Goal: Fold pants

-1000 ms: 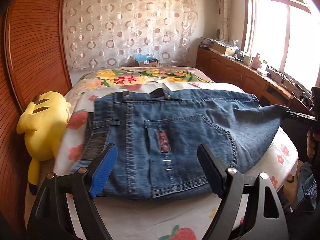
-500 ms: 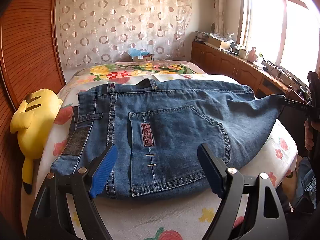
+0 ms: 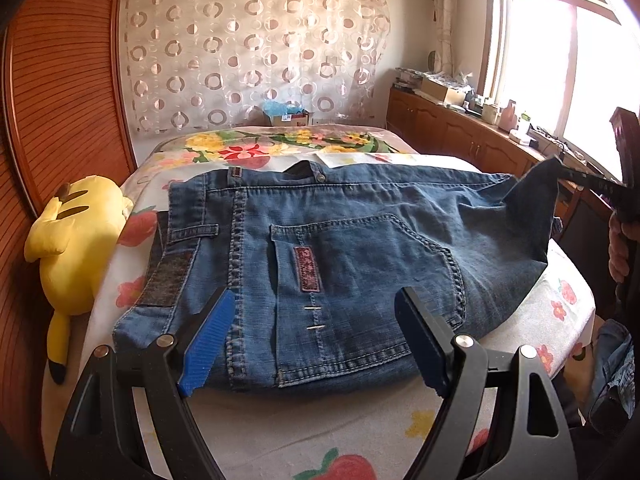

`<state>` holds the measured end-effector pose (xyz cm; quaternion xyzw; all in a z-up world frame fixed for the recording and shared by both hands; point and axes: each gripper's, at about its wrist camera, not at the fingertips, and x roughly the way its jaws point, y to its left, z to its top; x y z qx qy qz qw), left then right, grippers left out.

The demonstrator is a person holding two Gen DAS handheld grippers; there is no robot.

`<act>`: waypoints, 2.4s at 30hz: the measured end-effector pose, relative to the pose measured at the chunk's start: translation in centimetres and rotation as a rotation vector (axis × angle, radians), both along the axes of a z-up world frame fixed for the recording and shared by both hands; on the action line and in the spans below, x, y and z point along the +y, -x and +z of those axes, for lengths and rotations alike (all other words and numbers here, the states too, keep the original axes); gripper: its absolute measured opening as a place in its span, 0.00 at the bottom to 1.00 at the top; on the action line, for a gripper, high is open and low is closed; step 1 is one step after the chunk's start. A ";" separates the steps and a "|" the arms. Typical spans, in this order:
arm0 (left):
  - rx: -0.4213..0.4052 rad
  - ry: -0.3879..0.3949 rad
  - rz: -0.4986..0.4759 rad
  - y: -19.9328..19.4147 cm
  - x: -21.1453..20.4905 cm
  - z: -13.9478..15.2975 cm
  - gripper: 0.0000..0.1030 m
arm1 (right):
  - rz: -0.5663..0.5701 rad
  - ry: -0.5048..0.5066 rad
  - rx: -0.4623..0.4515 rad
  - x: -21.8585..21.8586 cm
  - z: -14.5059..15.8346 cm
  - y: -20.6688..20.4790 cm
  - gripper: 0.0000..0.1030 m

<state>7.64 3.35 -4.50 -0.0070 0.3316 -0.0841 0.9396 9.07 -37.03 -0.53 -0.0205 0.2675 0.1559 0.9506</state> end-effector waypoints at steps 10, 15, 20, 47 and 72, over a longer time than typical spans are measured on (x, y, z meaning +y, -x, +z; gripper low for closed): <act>-0.012 0.018 0.060 1.3 3.2 0.1 0.80 | 0.235 0.039 -0.076 10.2 3.2 -1.9 0.05; -0.010 0.025 0.095 2.0 4.9 -0.2 0.80 | 0.406 0.044 -0.098 16.2 4.4 -2.4 0.05; -0.006 0.033 0.121 2.4 6.3 -0.5 0.80 | 0.505 0.060 -0.067 19.9 3.4 -3.5 0.05; 0.017 0.023 0.058 0.2 4.3 -1.2 0.80 | 0.334 0.124 0.078 17.8 -1.0 -5.0 0.44; 0.042 0.040 -0.008 -2.7 3.2 -2.6 0.14 | 0.377 0.030 0.175 18.7 -1.9 -7.6 0.05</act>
